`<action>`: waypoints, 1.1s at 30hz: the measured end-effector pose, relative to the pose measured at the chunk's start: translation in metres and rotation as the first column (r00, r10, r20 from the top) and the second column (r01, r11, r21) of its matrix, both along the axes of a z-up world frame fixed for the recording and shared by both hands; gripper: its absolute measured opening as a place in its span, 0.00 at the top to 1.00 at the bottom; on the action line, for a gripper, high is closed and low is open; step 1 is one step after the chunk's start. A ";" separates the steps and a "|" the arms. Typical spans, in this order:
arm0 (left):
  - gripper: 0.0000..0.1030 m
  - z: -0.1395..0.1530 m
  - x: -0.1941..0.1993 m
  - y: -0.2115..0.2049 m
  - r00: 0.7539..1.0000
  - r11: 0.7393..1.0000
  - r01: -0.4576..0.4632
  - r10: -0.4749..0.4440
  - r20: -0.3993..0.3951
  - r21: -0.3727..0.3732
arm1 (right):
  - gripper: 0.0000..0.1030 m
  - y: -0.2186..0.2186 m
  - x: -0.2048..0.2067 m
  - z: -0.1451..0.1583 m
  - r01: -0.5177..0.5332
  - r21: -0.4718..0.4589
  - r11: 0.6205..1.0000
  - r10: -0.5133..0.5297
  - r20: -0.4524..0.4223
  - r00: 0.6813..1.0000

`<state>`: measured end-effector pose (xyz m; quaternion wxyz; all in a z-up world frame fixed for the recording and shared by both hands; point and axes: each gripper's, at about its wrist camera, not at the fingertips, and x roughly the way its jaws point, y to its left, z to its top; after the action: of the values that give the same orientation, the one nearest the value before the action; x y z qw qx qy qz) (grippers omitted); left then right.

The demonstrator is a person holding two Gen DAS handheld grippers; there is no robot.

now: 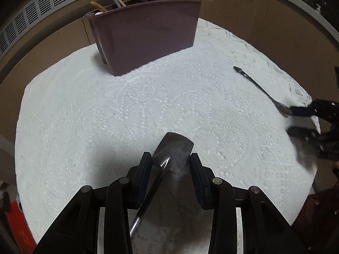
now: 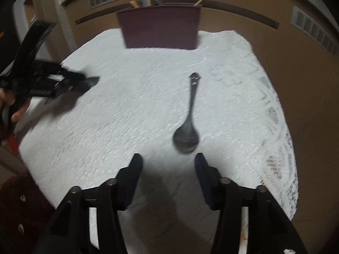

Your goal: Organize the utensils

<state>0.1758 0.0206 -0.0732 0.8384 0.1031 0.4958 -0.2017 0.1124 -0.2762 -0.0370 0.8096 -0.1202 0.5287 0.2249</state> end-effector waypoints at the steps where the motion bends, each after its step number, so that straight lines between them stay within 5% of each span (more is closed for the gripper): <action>1: 0.63 0.000 -0.003 -0.001 1.000 1.000 0.005 -0.005 -0.002 -0.002 | 0.59 -0.001 0.005 -0.001 0.019 0.005 1.000 -0.019 0.004 1.000; 3: 0.63 0.000 -0.009 -0.003 1.000 1.000 0.006 -0.006 -0.007 -0.005 | 0.59 -0.001 0.015 -0.003 0.044 0.011 0.999 -0.044 0.004 0.999; 6: 0.63 0.000 -0.013 0.000 1.000 1.000 0.016 -0.016 -0.008 -0.004 | 0.75 0.007 0.024 -0.004 0.056 -0.045 0.997 -0.054 0.043 0.998; 10: 0.63 0.000 -0.010 0.000 0.999 1.000 0.031 -0.031 -0.012 -0.004 | 0.75 0.011 0.032 0.024 0.085 -0.089 0.992 -0.067 0.186 0.980; 16: 0.63 0.001 0.005 -0.012 0.998 0.998 0.047 -0.046 -0.034 0.039 | 0.75 0.011 0.059 0.079 0.104 0.011 0.995 -0.102 0.302 0.948; 25: 0.65 0.001 0.012 -0.022 0.998 0.994 0.062 -0.059 -0.031 0.087 | 0.75 0.014 0.075 0.089 0.098 0.072 0.993 -0.115 0.298 0.948; 33: 0.67 0.018 0.007 -0.008 0.996 0.995 -0.061 0.065 0.058 -0.075 | 0.75 0.017 0.077 0.084 0.094 0.089 0.992 -0.115 0.268 0.956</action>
<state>0.1831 0.0131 -0.0548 0.8620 0.0628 0.4657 -0.1900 0.1890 -0.2591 0.0466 0.8894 -0.0914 0.4088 0.1831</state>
